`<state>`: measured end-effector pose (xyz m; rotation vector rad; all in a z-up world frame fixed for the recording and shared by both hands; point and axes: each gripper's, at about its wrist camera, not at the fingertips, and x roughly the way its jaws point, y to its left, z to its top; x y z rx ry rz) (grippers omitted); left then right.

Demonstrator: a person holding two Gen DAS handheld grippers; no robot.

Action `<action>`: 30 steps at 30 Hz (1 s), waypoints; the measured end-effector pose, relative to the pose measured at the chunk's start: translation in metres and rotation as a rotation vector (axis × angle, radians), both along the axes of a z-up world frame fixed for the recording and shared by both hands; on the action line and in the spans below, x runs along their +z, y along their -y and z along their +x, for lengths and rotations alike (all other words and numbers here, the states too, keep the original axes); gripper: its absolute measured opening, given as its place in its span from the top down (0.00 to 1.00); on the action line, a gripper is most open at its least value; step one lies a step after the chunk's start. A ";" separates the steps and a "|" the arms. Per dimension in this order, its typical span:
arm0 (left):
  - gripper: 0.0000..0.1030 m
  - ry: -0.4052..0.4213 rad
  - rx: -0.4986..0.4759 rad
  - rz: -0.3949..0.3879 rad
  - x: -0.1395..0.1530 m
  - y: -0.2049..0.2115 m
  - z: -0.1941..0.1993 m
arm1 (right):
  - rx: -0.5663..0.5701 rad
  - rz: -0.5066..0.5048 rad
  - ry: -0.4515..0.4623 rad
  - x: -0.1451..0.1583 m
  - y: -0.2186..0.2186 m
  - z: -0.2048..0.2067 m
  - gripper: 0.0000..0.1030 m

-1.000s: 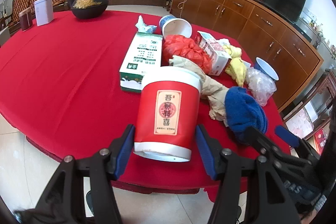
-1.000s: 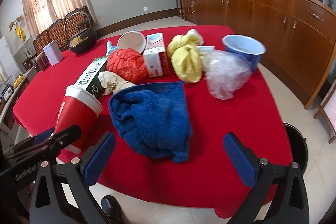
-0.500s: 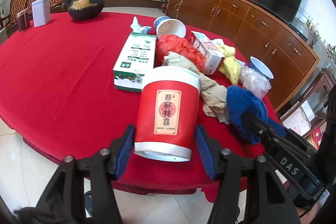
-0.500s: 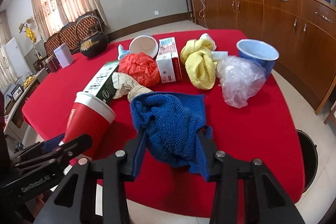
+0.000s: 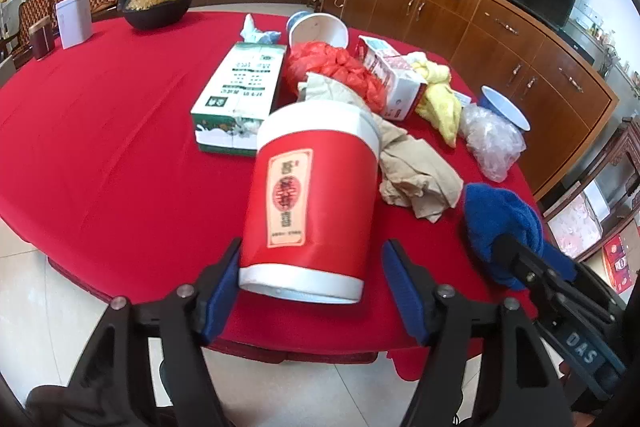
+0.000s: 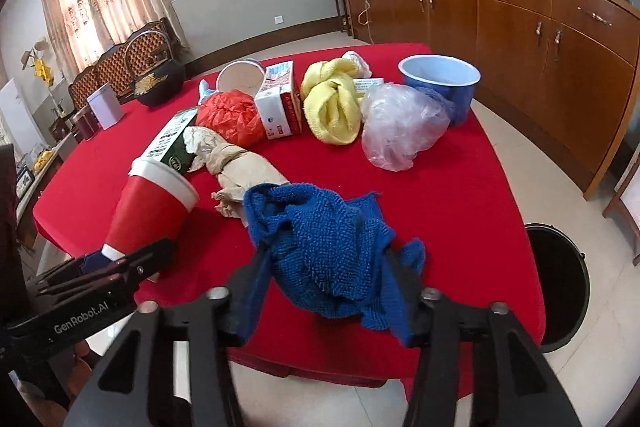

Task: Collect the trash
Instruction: 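Grasp the red paper cup with left tool while right tool grasps blue towel, then carry cup and towel over the black bucket and open both tools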

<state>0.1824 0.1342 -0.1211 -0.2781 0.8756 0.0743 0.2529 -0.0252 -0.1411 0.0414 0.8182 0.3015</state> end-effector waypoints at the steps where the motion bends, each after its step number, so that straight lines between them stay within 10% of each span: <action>1: 0.31 0.000 -0.004 -0.003 -0.001 0.000 0.001 | 0.005 0.004 0.004 0.000 0.000 0.000 0.35; 12: 0.44 0.042 -0.020 -0.034 0.001 -0.006 0.004 | 0.034 0.026 -0.015 -0.007 -0.004 0.010 0.57; 30: 0.44 0.125 -0.228 -0.075 0.042 0.079 -0.004 | -0.122 0.075 0.093 0.039 0.083 -0.029 0.59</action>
